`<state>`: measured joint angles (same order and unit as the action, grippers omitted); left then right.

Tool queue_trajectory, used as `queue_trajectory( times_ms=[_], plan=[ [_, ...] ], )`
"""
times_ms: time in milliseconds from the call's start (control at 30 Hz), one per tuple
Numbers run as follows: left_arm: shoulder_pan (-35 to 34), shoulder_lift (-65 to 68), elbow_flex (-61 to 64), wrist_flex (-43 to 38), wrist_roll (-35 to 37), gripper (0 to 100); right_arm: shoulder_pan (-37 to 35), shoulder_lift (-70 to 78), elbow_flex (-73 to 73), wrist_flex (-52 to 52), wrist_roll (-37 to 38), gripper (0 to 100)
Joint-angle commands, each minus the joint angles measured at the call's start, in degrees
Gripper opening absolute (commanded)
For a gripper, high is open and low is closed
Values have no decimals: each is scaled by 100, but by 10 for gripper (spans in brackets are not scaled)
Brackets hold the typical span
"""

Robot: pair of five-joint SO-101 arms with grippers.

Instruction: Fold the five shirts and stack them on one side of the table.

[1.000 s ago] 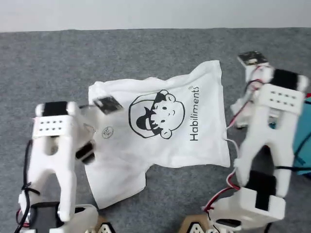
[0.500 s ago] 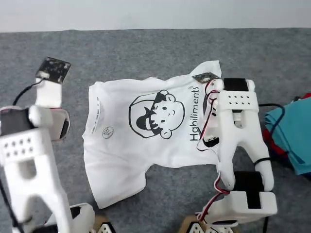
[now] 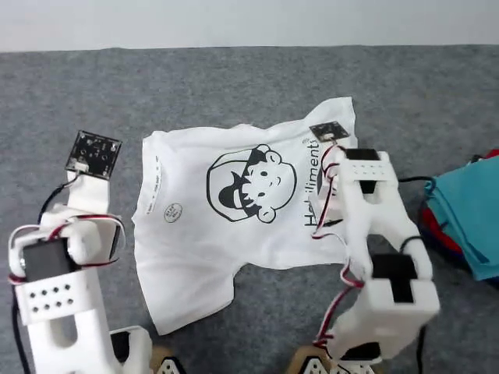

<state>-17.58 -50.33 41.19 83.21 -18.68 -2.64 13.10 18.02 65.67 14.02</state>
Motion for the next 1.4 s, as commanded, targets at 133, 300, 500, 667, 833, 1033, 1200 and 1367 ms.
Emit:
queue_trajectory(
  times_ms=[133,300,500,667,833,1033,1200,1367],
  plan=[
    [-35,-202,75,-202,26,3,505,1121,-1459,-365,-53,9],
    [-35,-202,84,-202,-281,3,954,1798,-2840,-259,-53,9],
    [-35,-202,92,-202,-281,3,936,2378,-4070,435,-53,9],
    [-26,-193,92,-202,-264,3,646,2396,-4527,1191,-53,9],
    [-9,-193,92,-193,-264,4,426,1965,-4545,1736,-53,9],
    [-26,-193,92,-193,-255,5,444,1393,-4563,1279,-44,9],
    [-26,-193,92,-308,-246,5,462,1402,-4563,497,598,83],
    [-26,-193,215,-299,-246,5,462,1490,-4563,-629,598,268]
  ],
)
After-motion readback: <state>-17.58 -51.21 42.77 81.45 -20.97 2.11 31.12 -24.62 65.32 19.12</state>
